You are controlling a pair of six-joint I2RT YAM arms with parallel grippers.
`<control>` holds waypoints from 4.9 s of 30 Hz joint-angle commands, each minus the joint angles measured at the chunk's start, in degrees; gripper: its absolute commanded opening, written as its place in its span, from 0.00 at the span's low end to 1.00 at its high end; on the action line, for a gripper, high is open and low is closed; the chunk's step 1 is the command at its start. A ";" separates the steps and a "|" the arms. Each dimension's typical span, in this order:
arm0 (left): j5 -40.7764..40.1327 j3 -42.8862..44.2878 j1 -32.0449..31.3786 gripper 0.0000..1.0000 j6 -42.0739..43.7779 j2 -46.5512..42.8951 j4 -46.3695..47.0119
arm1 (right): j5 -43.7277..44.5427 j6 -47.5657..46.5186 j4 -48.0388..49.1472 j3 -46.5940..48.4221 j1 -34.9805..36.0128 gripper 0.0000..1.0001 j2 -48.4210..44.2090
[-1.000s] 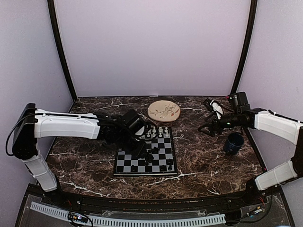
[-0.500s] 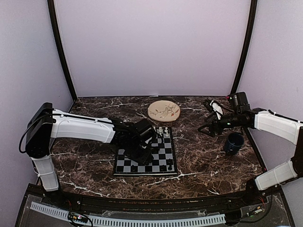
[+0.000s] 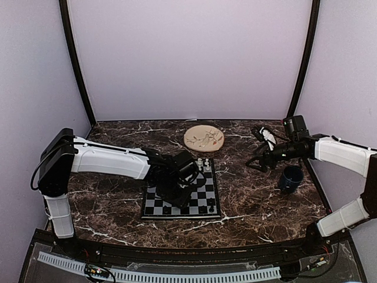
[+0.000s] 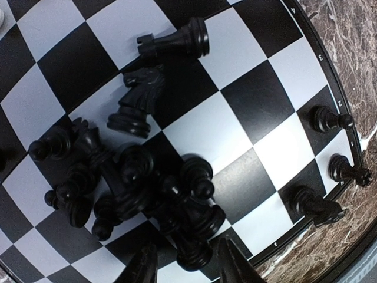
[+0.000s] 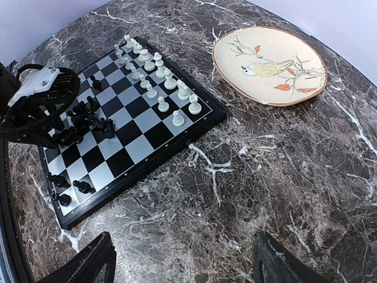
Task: Set up the chess pieces on the board
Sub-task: Pick up the queen from the chessboard, then pass from the left arm to the right, then place the queen at e8.
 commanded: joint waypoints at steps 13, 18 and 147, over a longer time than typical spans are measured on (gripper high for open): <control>-4.45 2.38 -0.29 0.40 0.63 1.78 -6.28 | -1.35 -1.11 -0.77 2.01 0.37 0.79 1.27; -4.41 2.91 -0.26 0.38 1.28 2.43 -6.71 | -1.21 -1.14 -0.90 2.12 0.44 0.79 1.25; 14.14 -21.85 40.23 0.57 21.85 -38.62 27.50 | 24.13 -6.13 -19.38 41.10 49.14 0.01 34.80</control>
